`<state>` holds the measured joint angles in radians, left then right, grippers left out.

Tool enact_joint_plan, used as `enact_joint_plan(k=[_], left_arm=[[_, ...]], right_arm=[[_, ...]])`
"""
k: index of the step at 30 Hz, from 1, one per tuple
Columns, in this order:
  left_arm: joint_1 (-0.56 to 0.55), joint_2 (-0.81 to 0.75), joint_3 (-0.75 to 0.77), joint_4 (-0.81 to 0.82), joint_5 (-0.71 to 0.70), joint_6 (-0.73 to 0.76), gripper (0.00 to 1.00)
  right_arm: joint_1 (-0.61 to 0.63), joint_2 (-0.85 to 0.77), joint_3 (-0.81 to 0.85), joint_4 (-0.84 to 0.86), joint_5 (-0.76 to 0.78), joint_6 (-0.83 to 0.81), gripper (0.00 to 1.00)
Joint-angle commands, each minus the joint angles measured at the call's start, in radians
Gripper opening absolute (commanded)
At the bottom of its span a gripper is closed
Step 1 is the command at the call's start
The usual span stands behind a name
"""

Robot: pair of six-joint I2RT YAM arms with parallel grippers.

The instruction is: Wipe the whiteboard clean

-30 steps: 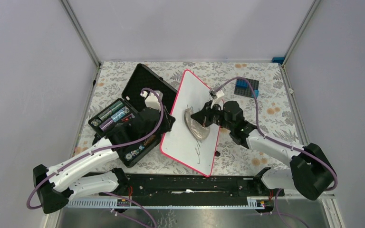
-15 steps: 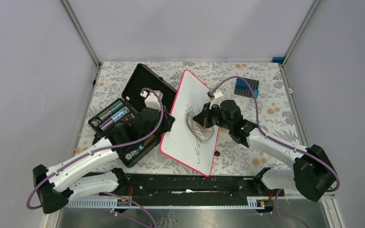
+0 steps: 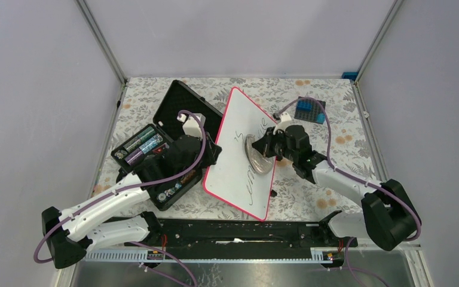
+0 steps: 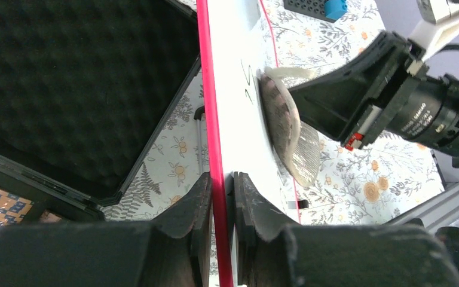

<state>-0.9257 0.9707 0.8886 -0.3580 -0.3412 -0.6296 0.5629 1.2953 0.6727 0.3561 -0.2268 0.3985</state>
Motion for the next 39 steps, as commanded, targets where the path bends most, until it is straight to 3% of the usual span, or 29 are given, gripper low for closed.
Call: enact_joint_plan(k=[1,7,18,22,32,39], left_arm=[[-0.024,-0.001,-0.016,0.042,0.080,0.020,0.00],[-0.025,-0.001,-0.023,0.041,0.081,0.020,0.00],[-0.024,0.049,-0.012,0.050,0.152,0.013,0.00],[-0.024,0.036,-0.017,0.042,0.145,0.014,0.00],[-0.025,0.008,-0.020,0.026,0.120,0.028,0.00],[-0.024,0.006,-0.013,0.024,0.120,0.044,0.00]], right_arm=[[0.003,-0.032,-0.137,0.001,0.009,0.023,0.00],[0.007,-0.052,-0.073,-0.053,-0.016,-0.017,0.00],[0.101,0.148,0.331,-0.021,-0.045,0.000,0.00],[0.080,0.176,0.326,-0.019,-0.008,0.010,0.00],[-0.060,0.191,0.092,-0.024,0.013,0.053,0.00],[-0.023,0.182,0.192,-0.108,0.020,0.015,0.00]])
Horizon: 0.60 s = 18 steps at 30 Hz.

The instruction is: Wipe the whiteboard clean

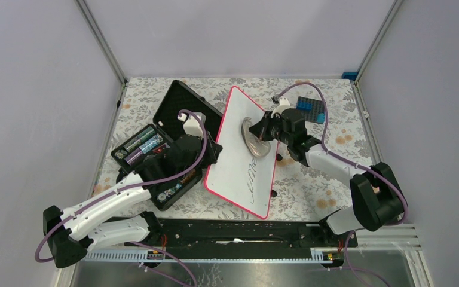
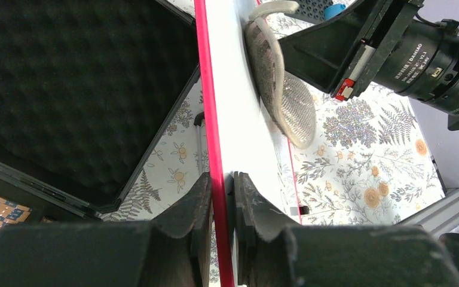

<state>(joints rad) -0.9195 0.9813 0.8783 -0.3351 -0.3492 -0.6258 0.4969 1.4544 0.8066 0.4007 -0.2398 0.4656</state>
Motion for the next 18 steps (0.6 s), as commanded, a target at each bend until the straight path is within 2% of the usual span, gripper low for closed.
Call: enact_joint_plan(k=[1,5,7,9,12,18], left_arm=[[-0.030,-0.002,-0.003,0.001,0.128,0.041,0.00],[-0.031,0.006,-0.008,0.002,0.130,0.037,0.00],[-0.030,0.010,-0.007,0.004,0.134,0.034,0.00],[-0.030,0.010,-0.007,0.004,0.136,0.032,0.00],[-0.030,0.005,-0.011,0.003,0.135,0.032,0.00],[-0.030,0.006,-0.016,0.003,0.135,0.029,0.00]], right_arm=[[0.072,0.025,0.090,-0.171,0.049,-0.064,0.00],[0.178,0.030,0.207,-0.173,0.051,-0.077,0.00],[0.184,0.029,0.228,-0.118,0.003,-0.050,0.00],[0.182,0.028,0.234,-0.085,0.031,-0.059,0.00],[0.143,0.068,0.253,-0.092,0.045,-0.073,0.00],[-0.019,0.188,0.213,-0.101,0.001,0.009,0.00]])
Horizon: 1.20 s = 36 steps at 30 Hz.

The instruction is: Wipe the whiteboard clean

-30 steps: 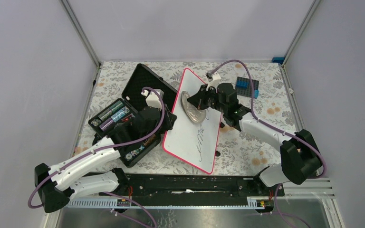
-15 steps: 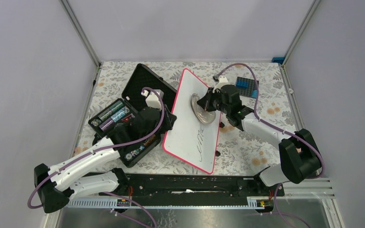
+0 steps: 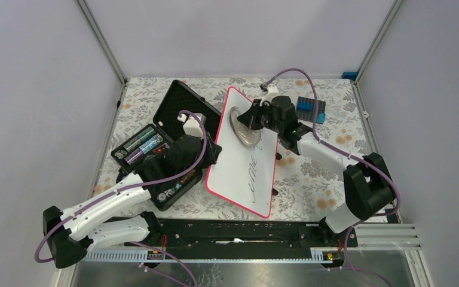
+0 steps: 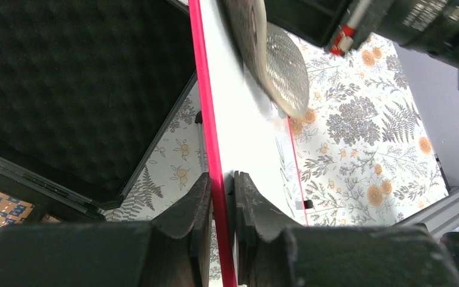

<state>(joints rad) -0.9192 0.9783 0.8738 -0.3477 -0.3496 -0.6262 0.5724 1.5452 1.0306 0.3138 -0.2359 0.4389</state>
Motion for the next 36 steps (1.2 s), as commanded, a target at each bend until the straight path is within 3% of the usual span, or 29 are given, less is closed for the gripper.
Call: enact_joint_plan(k=[1,7,14,22,26,31,36], left_arm=[[-0.030,0.008,-0.012,0.015,0.135,0.031,0.00],[-0.032,0.013,-0.011,0.009,0.150,0.033,0.00],[-0.030,0.007,-0.019,0.002,0.151,0.031,0.00],[-0.030,-0.002,-0.023,-0.004,0.161,0.017,0.00],[-0.031,-0.024,-0.020,-0.025,0.141,0.016,0.00],[-0.030,-0.042,-0.037,-0.027,0.130,0.015,0.00],[-0.031,-0.029,-0.027,-0.023,0.127,0.025,0.00]], right_arm=[[-0.110,0.108,-0.014,-0.026,0.001,0.032,0.00],[-0.116,0.093,0.006,-0.041,-0.005,0.020,0.00],[-0.014,0.109,0.169,-0.041,-0.016,0.017,0.00],[-0.032,0.282,0.341,-0.032,0.010,0.031,0.00],[-0.104,0.306,0.274,-0.028,0.009,0.052,0.00],[-0.170,0.248,0.091,-0.014,0.037,0.038,0.00],[-0.178,0.168,0.017,-0.027,0.044,0.008,0.00]])
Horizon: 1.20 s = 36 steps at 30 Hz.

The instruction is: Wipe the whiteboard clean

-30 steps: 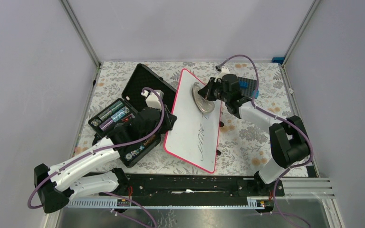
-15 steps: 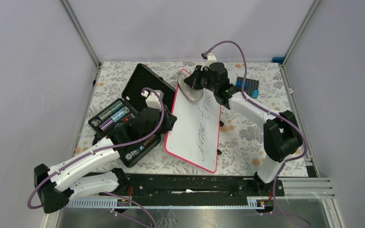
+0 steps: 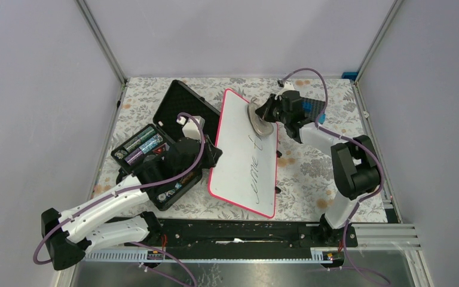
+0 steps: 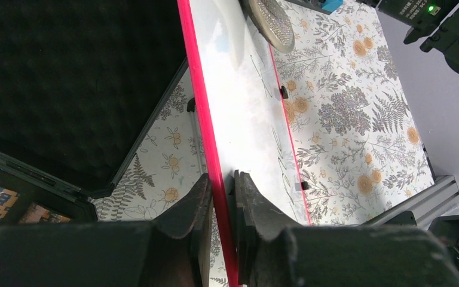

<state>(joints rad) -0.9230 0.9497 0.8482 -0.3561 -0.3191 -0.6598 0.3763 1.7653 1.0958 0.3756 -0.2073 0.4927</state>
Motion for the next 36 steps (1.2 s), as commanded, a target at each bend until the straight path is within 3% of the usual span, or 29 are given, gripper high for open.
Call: enact_joint_plan(k=[1,7,8,10,13,15,24,31,36], left_arm=[[-0.027,0.004,0.002,-0.014,0.097,0.058,0.00],[-0.025,0.040,0.023,-0.010,0.105,0.047,0.01],[-0.026,0.044,0.028,-0.012,0.098,0.039,0.08],[-0.025,0.053,0.037,-0.011,0.075,0.032,0.32],[-0.025,0.074,0.054,-0.002,0.063,0.041,0.43],[-0.026,0.090,0.071,-0.001,0.071,0.045,0.44],[-0.015,0.090,0.061,-0.021,0.074,0.045,0.00],[0.008,0.123,0.085,-0.105,0.153,0.019,0.00],[0.007,0.129,0.075,-0.124,0.158,0.022,0.00]], right_arm=[[0.021,-0.061,-0.047,-0.090,0.006,-0.046,0.00],[0.071,-0.094,0.013,-0.112,-0.016,-0.043,0.00],[0.082,-0.098,0.027,-0.114,-0.023,-0.038,0.00],[0.101,-0.111,0.042,-0.098,-0.044,-0.019,0.00],[0.106,-0.139,0.025,-0.054,-0.074,0.029,0.00],[0.105,-0.155,0.013,-0.048,-0.072,0.032,0.00],[0.105,-0.172,0.017,-0.064,-0.056,0.019,0.00],[0.094,-0.106,0.059,-0.005,-0.055,0.059,0.00],[0.014,0.004,-0.012,0.084,-0.128,0.178,0.00]])
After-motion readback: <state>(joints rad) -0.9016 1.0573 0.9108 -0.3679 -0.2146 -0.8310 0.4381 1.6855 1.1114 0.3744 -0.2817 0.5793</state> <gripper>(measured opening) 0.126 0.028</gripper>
